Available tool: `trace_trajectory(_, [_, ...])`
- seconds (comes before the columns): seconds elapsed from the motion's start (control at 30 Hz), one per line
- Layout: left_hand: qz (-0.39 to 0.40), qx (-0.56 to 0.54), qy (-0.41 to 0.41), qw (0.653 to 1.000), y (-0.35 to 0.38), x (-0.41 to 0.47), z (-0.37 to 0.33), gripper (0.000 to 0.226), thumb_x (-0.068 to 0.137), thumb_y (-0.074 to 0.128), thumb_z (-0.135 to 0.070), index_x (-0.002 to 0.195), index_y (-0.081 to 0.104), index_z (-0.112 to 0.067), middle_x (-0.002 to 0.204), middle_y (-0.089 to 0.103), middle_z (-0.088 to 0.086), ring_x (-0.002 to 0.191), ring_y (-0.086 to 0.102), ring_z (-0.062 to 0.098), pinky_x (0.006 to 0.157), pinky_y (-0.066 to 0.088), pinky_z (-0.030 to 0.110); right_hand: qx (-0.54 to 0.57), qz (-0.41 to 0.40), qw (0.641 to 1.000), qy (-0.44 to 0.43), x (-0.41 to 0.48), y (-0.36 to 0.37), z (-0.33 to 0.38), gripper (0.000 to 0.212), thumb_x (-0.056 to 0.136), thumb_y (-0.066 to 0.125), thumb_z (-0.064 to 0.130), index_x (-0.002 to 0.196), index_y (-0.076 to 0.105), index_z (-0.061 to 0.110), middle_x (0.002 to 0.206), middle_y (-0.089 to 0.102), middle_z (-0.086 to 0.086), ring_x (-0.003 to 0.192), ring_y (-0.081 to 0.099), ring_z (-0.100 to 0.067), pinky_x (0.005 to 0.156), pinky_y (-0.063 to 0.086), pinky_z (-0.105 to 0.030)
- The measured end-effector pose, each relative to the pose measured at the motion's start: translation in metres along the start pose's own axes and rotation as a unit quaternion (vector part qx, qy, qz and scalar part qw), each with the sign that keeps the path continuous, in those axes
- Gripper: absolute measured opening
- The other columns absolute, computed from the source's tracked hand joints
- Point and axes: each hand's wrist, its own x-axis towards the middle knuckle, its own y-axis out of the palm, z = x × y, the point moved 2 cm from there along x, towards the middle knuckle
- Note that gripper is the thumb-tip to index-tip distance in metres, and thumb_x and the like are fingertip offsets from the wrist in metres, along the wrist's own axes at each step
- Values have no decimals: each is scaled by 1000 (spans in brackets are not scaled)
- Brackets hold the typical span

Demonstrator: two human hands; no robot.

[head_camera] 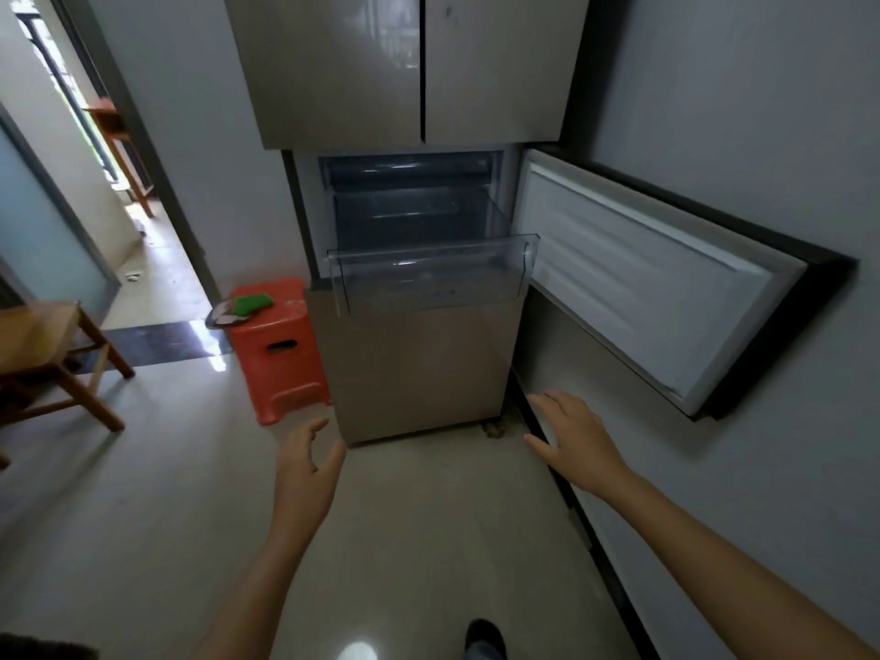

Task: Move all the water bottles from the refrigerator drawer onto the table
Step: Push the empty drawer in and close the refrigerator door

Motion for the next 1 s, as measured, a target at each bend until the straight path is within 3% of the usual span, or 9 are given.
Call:
trace_trajectory(0.17, [7, 41, 15, 999, 53, 66, -18, 37, 80, 65, -2, 115, 56, 0, 115, 58, 20, 107, 52, 34, 90, 42, 45, 27, 9, 1000, -10, 89, -4, -26, 59, 93, 46, 42, 144, 23, 23, 153, 18, -4, 140, 17, -20, 112, 18, -34])
trace_trajectory(0.37, [1, 79, 17, 997, 107, 118, -23, 41, 79, 67, -3, 118, 55, 2, 119, 57, 20, 111, 51, 36, 94, 38, 41, 54, 31, 997, -34, 180, -5, -48, 60, 92, 47, 42, 144, 22, 23, 153, 17, -4, 141, 14, -19, 113, 22, -35])
trace_trajectory(0.47, [23, 92, 11, 995, 128, 136, -12, 44, 79, 64, -15, 119, 54, 1, 122, 57, 19, 113, 51, 36, 97, 40, 47, 53, 50, 996, -49, 215, 1, -50, 60, 93, 47, 39, 145, 21, 22, 154, 15, -6, 141, 12, -20, 113, 20, -34])
trace_trajectory(0.63, [9, 149, 7, 989, 144, 179, 0, 50, 81, 65, -14, 127, 49, -1, 132, 49, 20, 122, 43, 38, 101, 35, 47, 27, 50, 995, -82, 272, 13, -47, 60, 94, 45, 38, 145, 19, 22, 155, 8, -8, 143, 7, -21, 114, 13, -34])
trace_trajectory(0.77, [-27, 301, 120, 945, 153, 231, 2, 59, 80, 43, -38, 129, 42, -4, 133, 47, 23, 124, 32, 34, 96, 36, 49, -13, -7, 995, -94, 325, 18, -36, 63, 91, 53, 32, 145, 23, 17, 154, 10, -14, 143, 11, -28, 114, 18, -41])
trace_trajectory(0.87, [-23, 360, 168, 917, 167, 271, 14, 78, 69, 71, -30, 134, 34, -5, 141, 34, 25, 135, 17, 36, 104, 25, 52, -96, -99, 983, -122, 359, 21, -31, 75, 66, 80, 22, 131, 45, 9, 137, 43, -25, 128, 39, -39, 94, 44, -55])
trace_trajectory(0.93, [-10, 386, 175, 906, 175, 294, 26, 102, 57, 83, -27, 139, 26, -7, 147, 20, 22, 141, 0, 32, 108, 9, 51, -135, -124, 975, -126, 378, 28, -31, 84, 57, 83, 21, 130, 42, 10, 134, 47, -24, 128, 33, -35, 92, 43, -55])
trace_trajectory(1.0, [-21, 397, 199, 896, 180, 312, 41, 108, 63, 78, -31, 145, 12, -11, 153, 4, 17, 142, -6, 31, 110, 2, 51, -166, -155, 965, -133, 389, 38, -34, 90, 56, 83, 22, 133, 37, 10, 141, 36, -21, 138, 17, -32, 101, 35, -54])
